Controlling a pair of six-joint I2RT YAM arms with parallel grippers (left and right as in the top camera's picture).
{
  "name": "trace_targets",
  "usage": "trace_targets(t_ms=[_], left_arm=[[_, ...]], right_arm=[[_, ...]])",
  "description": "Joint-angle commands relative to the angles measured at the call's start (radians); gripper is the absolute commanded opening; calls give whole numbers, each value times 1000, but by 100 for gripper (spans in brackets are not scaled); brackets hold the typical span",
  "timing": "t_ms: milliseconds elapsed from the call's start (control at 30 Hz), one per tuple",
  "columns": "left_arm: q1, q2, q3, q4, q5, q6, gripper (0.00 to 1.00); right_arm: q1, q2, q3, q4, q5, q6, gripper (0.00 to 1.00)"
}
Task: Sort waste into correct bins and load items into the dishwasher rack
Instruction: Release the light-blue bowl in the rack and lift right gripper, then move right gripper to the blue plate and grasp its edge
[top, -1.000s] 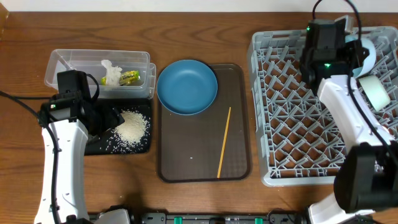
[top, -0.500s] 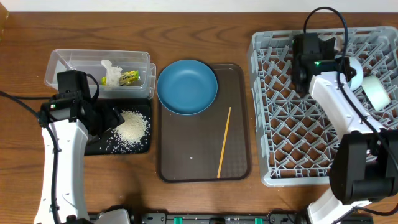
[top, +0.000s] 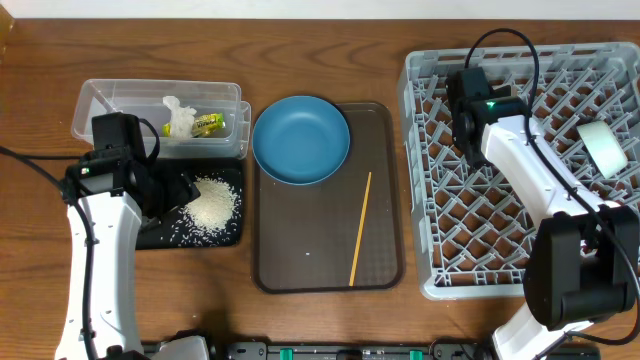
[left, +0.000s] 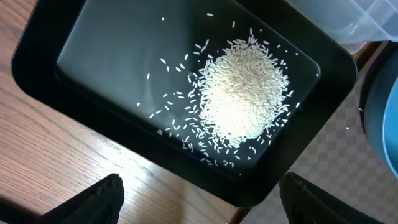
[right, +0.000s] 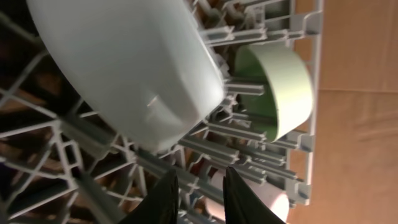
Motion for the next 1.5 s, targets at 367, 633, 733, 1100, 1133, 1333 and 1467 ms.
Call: trace_targets(t_ms=[367,633,733,1100,1133,1333,1467], left_arm=[[4,2,-2,-2,-19,-1,82],[4,2,-2,-2,-19,-1,82],[4,2,-2,-2,-19,-1,82],[4,2,-2,-2,-19,-1,82],[4,2,-2,-2,-19,-1,83],[4,2,-2,-2,-19,-1,82],[4,2,-2,-2,-19,-1,82]], right_arm=[[6,-283,24,134,-677,58,55],[60,-232,24,266,-1111,85,57],[118,-164,24,293,-1111,135,57],[290,89,24,472,-1004,327,58],[303,114,24,475,-963,348,58],[341,212,24,489,-913,382,43],[352,224,24,486,-912,381,10]])
